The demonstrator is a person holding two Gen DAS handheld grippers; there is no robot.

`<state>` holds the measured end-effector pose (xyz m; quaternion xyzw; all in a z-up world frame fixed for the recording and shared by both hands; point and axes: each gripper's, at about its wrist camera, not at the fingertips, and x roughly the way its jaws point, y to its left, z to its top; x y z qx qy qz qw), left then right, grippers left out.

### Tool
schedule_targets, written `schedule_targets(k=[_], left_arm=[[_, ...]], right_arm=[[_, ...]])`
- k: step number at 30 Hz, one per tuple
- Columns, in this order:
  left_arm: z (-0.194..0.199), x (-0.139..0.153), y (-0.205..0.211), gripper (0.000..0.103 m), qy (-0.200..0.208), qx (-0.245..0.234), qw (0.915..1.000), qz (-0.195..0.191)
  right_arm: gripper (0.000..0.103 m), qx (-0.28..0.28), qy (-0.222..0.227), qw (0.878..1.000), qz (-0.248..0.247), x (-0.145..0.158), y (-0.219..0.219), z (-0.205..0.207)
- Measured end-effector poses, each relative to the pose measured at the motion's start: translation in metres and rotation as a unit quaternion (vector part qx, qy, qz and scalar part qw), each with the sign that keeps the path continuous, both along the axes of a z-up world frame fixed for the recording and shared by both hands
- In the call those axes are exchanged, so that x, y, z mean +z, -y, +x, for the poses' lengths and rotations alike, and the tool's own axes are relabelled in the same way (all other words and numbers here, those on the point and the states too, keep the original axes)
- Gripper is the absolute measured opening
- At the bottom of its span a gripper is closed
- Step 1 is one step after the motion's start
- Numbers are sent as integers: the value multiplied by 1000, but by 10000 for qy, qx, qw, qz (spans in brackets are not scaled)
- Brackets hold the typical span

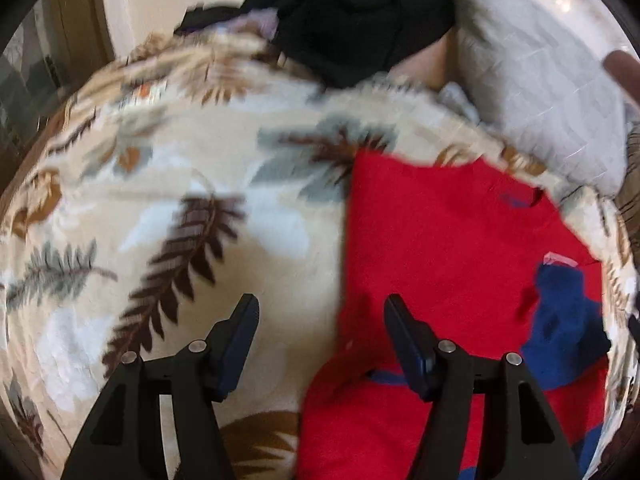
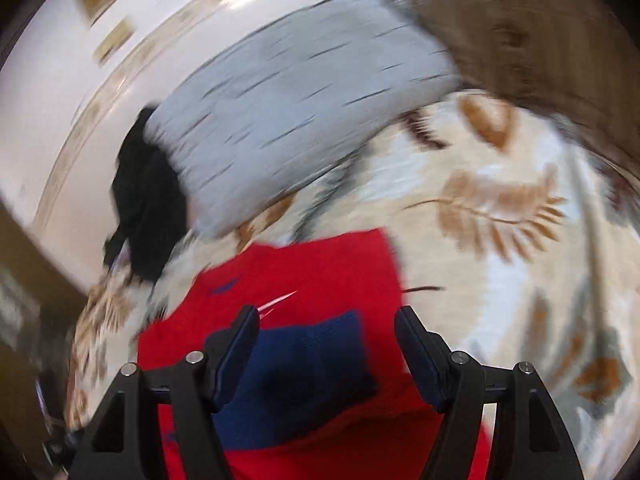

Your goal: Fold small clothes

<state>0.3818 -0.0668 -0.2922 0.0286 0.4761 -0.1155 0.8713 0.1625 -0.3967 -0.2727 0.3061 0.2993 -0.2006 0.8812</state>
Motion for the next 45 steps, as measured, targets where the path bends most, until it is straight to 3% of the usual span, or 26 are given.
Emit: schedule_targets(k=[3, 6, 9, 12, 14, 15, 18, 21, 22, 23, 24, 25, 26, 27, 29, 32, 34, 37, 39, 41, 45], left_arm=[[-5, 8, 10, 66, 311, -198, 9993, 5], [1, -6, 19, 66, 109, -291, 9994, 125], [7, -33, 30, 68, -226, -319, 9964, 752], [10, -32, 23, 70, -283, -187, 9976, 600], [9, -28, 19, 70, -166, -69, 9975, 686], [7, -26, 17, 70, -103, 13, 9972, 738], [2, -17, 12, 70, -39, -43, 9992, 393], [-15, 4, 19, 70, 419, -358, 9985, 36], [-21, 9, 22, 72, 565, -445, 9974, -38], [-31, 14, 26, 74, 737, -564, 9956, -141], [-38, 18, 29, 80, 830, -651, 9942, -214], [-45, 20, 33, 81, 885, -726, 9931, -250], [-57, 22, 36, 81, 976, -820, 9916, -215], [-68, 25, 38, 81, 1120, -875, 9898, -132], [-90, 35, 39, 81, 1449, -876, 9855, 68], [-126, 55, 37, 85, 1881, -766, 9786, 325], [-159, 68, 34, 91, 2027, -822, 9755, 250], [-197, 87, 24, 92, 2123, -860, 9734, 34], [-222, 97, 14, 98, 2127, -754, 9742, -98], [-240, 105, 6, 101, 2044, -720, 9761, -161], [-269, 117, -5, 101, 2162, -630, 9743, 94]], right_arm=[[70, 611, -131, 9979, -177, -3, -23, 22], [67, 1112, -306, 9933, -97, -13, -39, 43], [67, 1518, -913, 9840, -203, -36, -53, 70], [57, 1325, -1316, 9817, -381, -57, -42, 77], [35, 1162, -1249, 9850, -264, -55, -27, 70], [35, 961, -1324, 9862, -269, -52, -20, 64], [35, 764, -1394, 9867, -327, -44, -12, 49], [39, 924, -1203, 9878, -347, -28, -19, 32], [46, 971, -1154, 9877, -417, -23, -21, 28], [72, 1039, -1096, 9877, -404, -23, -24, 22], [83, 1100, -1079, 9875, -328, -26, -22, 20], [86, 1294, -1236, 9838, -107, -38, -21, 21], [81, 1376, -1566, 9780, -59, -50, -19, 24], [77, 1365, -1592, 9775, -218, -48, -20, 21], [75, 1297, -1327, 9818, -403, -27, -20, 3], [77, 933, -234, 9942, -472, 31, -11, -53], [77, 673, 399, 9928, -910, 75, -11, -103], [83, 534, 759, 9861, -1377, 118, -23, -157], [91, 497, 803, 9824, -1614, 134, -35, -183], [100, 610, 1066, 9802, -1552, 143, -48, -213], [103, 679, 1388, 9803, -1230, 141, -69, -250]])
